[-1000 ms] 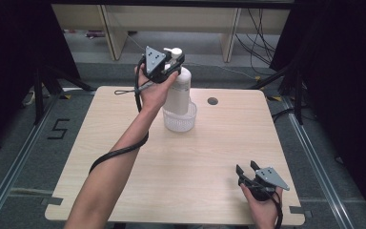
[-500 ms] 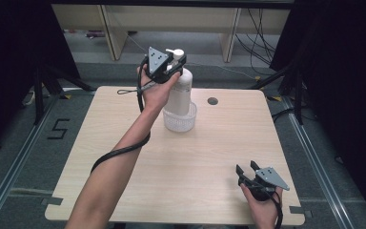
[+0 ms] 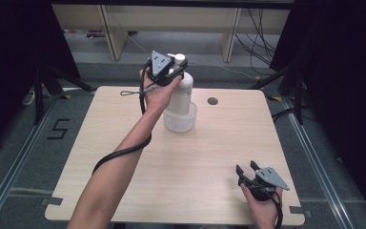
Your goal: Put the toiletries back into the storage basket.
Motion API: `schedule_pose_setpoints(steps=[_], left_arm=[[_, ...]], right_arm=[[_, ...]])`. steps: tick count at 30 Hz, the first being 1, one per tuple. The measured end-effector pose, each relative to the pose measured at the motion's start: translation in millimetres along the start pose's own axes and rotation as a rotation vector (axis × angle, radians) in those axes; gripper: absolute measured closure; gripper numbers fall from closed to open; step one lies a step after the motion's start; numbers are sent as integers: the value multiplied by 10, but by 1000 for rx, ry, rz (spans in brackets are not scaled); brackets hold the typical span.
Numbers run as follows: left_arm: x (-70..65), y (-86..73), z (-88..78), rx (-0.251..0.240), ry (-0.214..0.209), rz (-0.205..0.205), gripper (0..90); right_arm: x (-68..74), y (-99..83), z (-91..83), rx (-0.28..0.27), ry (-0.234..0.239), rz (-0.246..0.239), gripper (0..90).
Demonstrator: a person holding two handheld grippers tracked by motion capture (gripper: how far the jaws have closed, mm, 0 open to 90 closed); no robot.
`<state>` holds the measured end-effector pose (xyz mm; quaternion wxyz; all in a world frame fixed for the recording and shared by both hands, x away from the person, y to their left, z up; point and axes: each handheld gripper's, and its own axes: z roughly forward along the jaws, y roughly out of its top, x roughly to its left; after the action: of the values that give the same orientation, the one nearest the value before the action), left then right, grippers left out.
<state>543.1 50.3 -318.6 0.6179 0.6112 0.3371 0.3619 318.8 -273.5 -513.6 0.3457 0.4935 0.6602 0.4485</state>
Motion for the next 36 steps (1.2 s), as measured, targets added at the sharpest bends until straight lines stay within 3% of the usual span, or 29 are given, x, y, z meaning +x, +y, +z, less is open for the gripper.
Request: schedule_pose_setpoints(steps=[1, 2, 3, 4, 6, 8, 23, 24, 26, 31, 33, 36], left_arm=[[-15, -19, -6, 12, 4, -22, 590], [-2, -30, 7, 1, -1, -5, 590], [-16, -48, -1, 14, 3, -25, 590], [-3, -56, 6, 8, -1, -5, 590], [-20, -86, -4, 24, 1, -24, 590], [-13, -117, 7, 18, -7, 1, 590], [-39, -264, 35, 47, -15, -3, 590], [-38, -275, 37, 50, -15, -1, 590], [-38, -295, 39, 53, -14, -2, 590], [-33, -338, 41, 63, -11, 0, 590], [-33, -353, 44, 65, -11, -1, 589], [-41, -368, 48, 68, -12, -6, 589]], right_arm=[[36, -4, -4, 12, 3, 46, 411], [15, 1, -7, 12, 8, 20, 412], [7, 2, -8, 4, 8, 9, 412], [6, 2, -7, 2, 7, 7, 412], [12, 0, 0, -2, 9, 15, 411], [17, 1, 1, 2, 12, 18, 411], [16, 0, 1, 1, 14, 20, 411], [38, 0, -15, 18, 12, 51, 411], [44, -2, -8, 20, 6, 58, 411], [43, -3, -8, 19, 6, 56, 411], [7, 3, -6, 4, 9, 10, 411], [9, 3, -6, 6, 9, 12, 410]])
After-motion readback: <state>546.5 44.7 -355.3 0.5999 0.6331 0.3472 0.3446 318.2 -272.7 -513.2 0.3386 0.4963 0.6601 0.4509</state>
